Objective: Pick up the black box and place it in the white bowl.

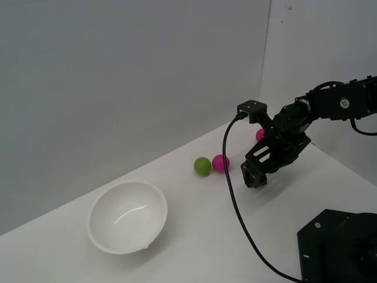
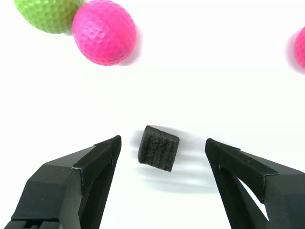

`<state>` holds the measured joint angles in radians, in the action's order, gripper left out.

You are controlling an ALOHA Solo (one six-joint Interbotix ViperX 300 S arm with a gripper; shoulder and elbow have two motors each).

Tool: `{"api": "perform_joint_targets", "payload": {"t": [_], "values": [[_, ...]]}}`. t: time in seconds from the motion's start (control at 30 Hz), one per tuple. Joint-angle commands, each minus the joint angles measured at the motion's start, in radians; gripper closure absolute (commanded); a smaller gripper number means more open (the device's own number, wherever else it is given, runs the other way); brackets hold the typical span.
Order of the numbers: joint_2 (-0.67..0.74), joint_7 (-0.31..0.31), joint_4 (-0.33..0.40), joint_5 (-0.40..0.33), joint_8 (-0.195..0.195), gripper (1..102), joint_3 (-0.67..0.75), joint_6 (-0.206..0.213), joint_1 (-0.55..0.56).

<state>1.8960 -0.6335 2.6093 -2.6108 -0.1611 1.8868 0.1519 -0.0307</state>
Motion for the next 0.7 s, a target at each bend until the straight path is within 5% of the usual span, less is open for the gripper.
{"api": "perform_joint_targets", "payload": {"t": [0.0, 0.33, 0.53, 0.67], "values": [[0.002, 0.009, 0.005, -0.002, -0.014, 3, 0.011, 0.02, -0.003], [-0.018, 0.034, 0.008, -0.003, -0.014, 8, -0.011, 0.02, -0.003], [-0.026, 0.034, 0.009, -0.006, -0.014, 59, -0.018, 0.02, -0.003], [-0.02, 0.034, 0.009, -0.006, -0.014, 78, -0.012, 0.02, -0.003]]}}
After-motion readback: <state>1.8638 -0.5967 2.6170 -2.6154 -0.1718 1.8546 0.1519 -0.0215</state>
